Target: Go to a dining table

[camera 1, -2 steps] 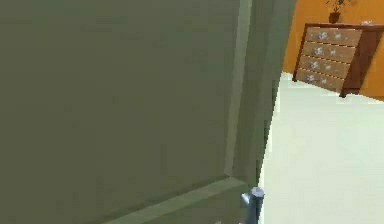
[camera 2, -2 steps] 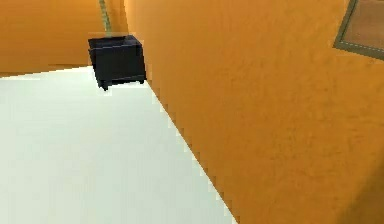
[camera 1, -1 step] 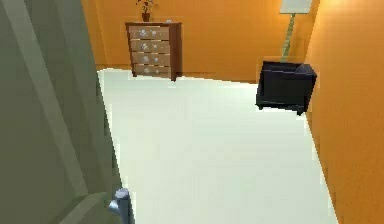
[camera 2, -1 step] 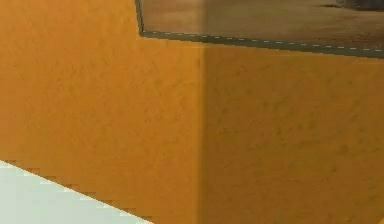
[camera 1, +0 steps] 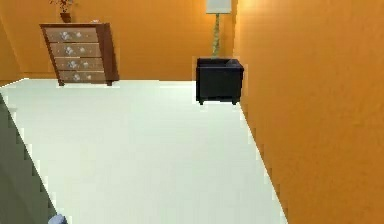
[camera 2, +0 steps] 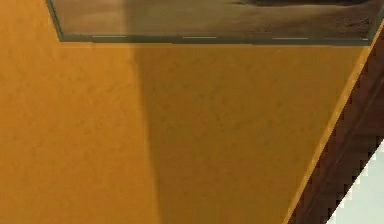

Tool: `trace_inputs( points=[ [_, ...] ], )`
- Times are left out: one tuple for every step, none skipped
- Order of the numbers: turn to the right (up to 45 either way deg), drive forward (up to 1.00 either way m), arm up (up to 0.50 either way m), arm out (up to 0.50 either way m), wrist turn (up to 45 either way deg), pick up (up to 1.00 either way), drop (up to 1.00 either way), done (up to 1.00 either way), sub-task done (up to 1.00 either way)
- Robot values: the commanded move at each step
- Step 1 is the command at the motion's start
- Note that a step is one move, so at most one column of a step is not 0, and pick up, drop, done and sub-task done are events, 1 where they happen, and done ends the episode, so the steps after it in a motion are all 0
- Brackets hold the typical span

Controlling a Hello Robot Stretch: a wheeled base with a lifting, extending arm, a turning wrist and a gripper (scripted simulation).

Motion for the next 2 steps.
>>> trace_inputs(
  points=[
    [0.0, 0.60, 0.00, 0.00, 0.0, 0.00, 0.00, 0.00, 0.00],
    [-45.0, 0.00, 0.00, 0.00, 0.0, 0.00, 0.00, 0.00, 0.00]
  ],
)
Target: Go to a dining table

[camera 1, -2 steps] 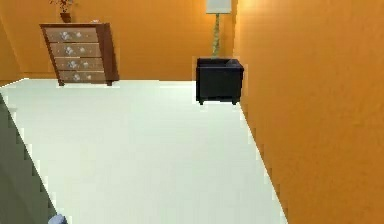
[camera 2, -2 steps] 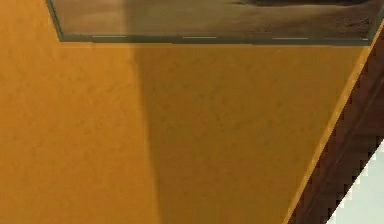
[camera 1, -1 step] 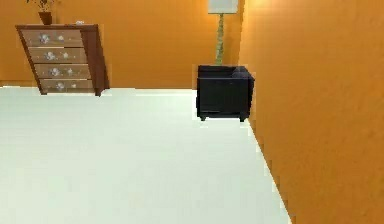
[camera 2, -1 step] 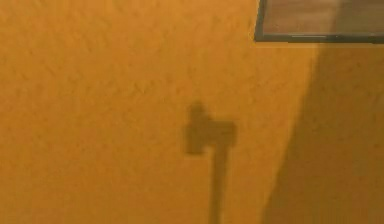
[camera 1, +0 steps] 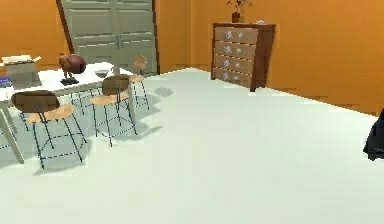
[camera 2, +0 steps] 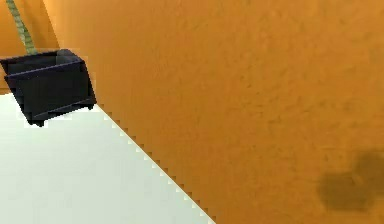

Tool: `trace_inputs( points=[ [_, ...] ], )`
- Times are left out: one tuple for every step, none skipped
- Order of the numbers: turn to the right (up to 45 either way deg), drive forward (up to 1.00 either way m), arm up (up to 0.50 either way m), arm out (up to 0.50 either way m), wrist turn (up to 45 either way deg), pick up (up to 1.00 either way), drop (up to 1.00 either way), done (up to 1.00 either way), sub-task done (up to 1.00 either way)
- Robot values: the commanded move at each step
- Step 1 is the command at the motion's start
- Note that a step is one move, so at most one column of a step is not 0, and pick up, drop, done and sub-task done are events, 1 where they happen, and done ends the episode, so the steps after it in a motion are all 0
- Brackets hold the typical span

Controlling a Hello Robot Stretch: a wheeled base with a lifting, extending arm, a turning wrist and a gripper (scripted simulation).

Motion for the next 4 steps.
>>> trace_inputs(
  points=[
    [-12.0, 0.00, 0.00, 0.00, 0.0, 0.00, 0.00, 0.00, 0.00],
    [0.0, 0.30, 0.00, 0.00, 0.0, 0.00, 0.00, 0.00, 0.00],
    [-27.0, 0.00, 0.00, 0.00, 0.0, 0.00, 0.00, 0.00, 0.00],
    [0.0, 1.00, 0.00, 0.00, 0.0, 0.00, 0.00, 0.00, 0.00]
  ],
)
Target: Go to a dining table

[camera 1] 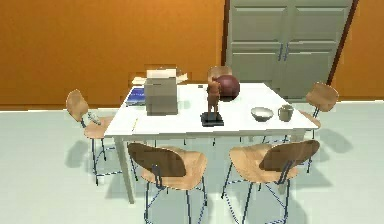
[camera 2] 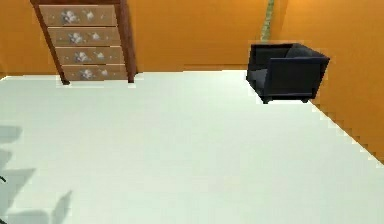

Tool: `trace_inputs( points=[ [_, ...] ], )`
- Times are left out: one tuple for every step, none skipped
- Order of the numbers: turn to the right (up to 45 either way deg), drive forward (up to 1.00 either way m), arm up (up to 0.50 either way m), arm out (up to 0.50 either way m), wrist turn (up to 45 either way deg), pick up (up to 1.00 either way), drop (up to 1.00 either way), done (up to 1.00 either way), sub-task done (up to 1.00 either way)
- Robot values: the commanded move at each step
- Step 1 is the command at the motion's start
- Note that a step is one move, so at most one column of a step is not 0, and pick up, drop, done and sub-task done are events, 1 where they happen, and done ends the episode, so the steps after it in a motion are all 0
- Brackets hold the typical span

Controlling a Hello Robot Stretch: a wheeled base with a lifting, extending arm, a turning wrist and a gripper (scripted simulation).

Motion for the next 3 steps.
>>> trace_inputs(
  points=[
    [-6.0, 0.00, 0.00, 0.00, 0.0, 0.00, 0.00, 0.00, 0.00],
    [0.0, 0.35, 0.00, 0.00, 0.0, 0.00, 0.00, 0.00, 0.00],
    [9.0, 0.00, 0.00, 0.00, 0.0, 0.00, 0.00, 0.00, 0.00]
  ],
)
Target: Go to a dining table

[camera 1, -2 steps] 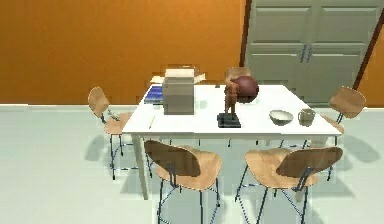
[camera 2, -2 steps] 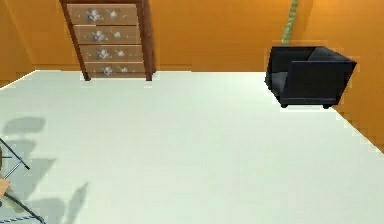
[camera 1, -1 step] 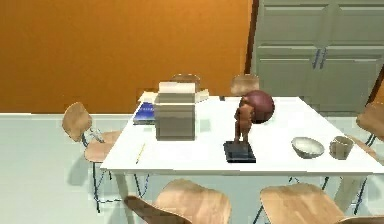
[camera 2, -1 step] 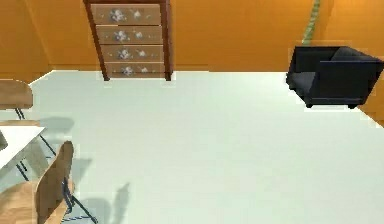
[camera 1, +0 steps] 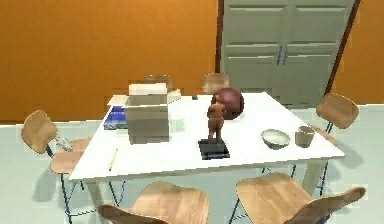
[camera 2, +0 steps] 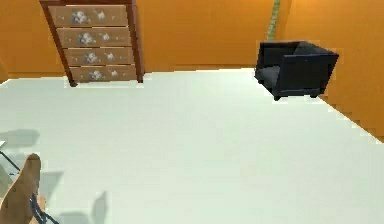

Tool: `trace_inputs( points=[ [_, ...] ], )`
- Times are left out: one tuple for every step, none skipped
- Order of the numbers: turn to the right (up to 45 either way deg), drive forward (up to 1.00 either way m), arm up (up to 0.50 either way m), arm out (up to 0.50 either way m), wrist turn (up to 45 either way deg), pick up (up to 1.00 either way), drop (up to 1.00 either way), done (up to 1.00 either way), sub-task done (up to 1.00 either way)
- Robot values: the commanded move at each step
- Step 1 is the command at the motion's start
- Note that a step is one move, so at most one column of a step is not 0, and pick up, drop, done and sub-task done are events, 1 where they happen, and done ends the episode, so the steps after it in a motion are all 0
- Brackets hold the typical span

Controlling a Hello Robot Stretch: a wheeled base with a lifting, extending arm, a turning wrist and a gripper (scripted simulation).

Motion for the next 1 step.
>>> trace_inputs(
  points=[
    [0.0, 0.00, 0.00, 0.00, 0.0, 0.00, 0.00, 1.00, 0.00]
  ],
)
